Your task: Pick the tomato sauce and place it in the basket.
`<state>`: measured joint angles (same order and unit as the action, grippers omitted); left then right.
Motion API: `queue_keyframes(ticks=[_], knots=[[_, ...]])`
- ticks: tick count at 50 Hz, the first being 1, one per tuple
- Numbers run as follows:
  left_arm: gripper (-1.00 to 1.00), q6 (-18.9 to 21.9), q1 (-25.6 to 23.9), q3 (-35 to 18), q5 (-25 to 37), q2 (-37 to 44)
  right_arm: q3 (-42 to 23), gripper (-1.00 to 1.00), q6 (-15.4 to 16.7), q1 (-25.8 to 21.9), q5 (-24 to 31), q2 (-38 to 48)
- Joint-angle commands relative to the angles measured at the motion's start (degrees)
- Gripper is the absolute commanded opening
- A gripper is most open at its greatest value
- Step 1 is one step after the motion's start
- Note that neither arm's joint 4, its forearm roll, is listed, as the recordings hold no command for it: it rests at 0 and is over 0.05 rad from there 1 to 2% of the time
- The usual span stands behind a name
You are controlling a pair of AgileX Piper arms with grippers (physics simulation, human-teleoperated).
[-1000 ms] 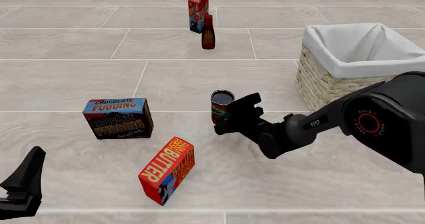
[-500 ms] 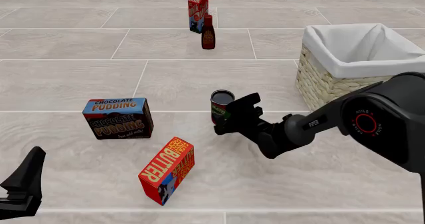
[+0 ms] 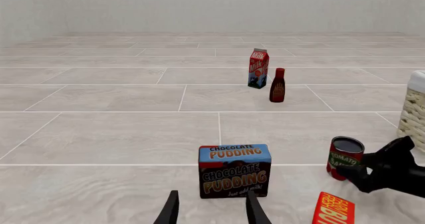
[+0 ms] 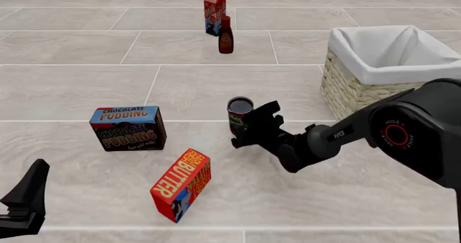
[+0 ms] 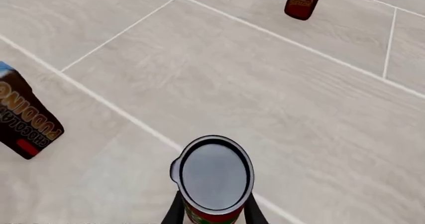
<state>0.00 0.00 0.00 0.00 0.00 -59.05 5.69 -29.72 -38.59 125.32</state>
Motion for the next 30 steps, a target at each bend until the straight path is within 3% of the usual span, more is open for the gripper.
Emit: queue_keyframes(ticks=[1,30], knots=[[1.0,0.0,0.0,0.0,0.0,0.0,0.8,-1.0,-1.0,-0.9,0.0,-0.3],[1.0,0.0,0.0,0.0,0.0,0.0,9.6,-1.0,-0.4,-1.2,-0.8,-13.0]])
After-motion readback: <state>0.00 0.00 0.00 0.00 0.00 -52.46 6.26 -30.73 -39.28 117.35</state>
